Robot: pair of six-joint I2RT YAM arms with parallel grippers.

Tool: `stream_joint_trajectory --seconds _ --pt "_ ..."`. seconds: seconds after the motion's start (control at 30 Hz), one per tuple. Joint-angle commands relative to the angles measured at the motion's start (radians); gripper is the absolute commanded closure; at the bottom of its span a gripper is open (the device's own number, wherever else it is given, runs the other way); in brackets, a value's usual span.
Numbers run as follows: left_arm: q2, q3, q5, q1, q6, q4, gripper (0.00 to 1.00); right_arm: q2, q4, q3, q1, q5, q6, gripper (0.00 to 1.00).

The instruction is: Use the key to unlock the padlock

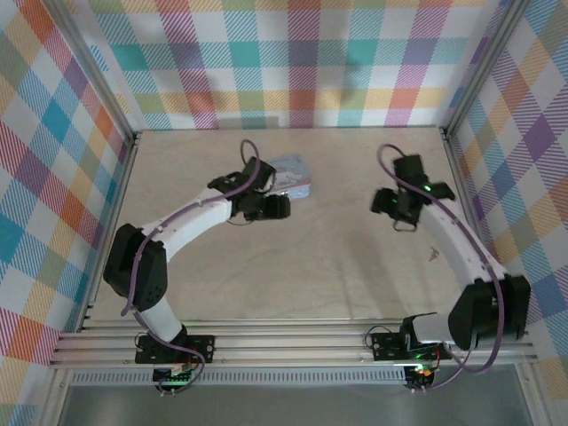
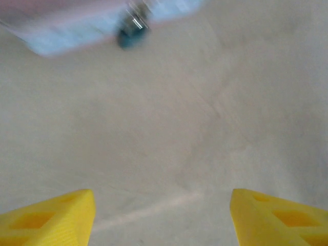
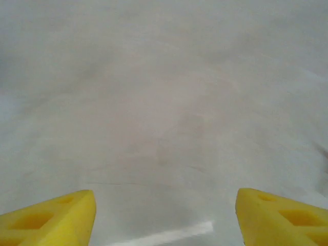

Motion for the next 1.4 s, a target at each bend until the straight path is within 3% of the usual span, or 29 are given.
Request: stream_joint_trajectory --seconds 0.0,0.17,0.27,0.43,0.6,0.77,0.97,1.07,1.23,1.37 --pt "0.029 -0.033 -0.017 -0.107 -0.055 0.075 0.31 -0.097 -0.013 -0.13 -0.134 0.017 0.062 0.3" --pt "0.162 0.086 -0.023 -0.294 -0.08 0.128 0.32 -0.078 0.027 -0.24 -0.343 -0.106 0.066 0.32" --pt "0.224 0.163 -0.022 -0.368 -0.079 0.117 0.32 -0.025 0.044 -0.246 -0.388 -0.131 0.044 0.32" --pt "0.255 0.153 0.043 -0.397 -0.11 0.166 0.32 0.06 0.098 -0.256 -0.411 -0.126 0.04 0.33" --pt "0.26 0.172 0.034 -0.399 -0.068 0.132 0.32 0.198 0.158 -0.221 -0.421 -0.136 0.046 0.42" --pt "0.266 0.19 0.008 -0.397 -0.035 0.096 0.32 0.321 0.133 -0.168 -0.424 -0.109 0.045 0.48" --pt "0.279 0.178 0.019 -0.397 -0.04 0.111 0.31 0.356 0.145 -0.163 -0.422 -0.254 0.018 0.76" --pt "0.288 0.184 0.032 -0.396 -0.034 0.113 0.32 0.326 0.155 -0.184 -0.4 -0.329 0.024 0.83" --pt "0.295 0.187 0.046 -0.379 -0.021 0.11 0.31 0.256 0.146 -0.203 -0.276 -0.399 0.055 0.89" --pt "0.283 0.164 0.04 -0.359 -0.02 0.111 0.32 0.19 0.093 -0.169 -0.197 -0.377 0.064 0.88"
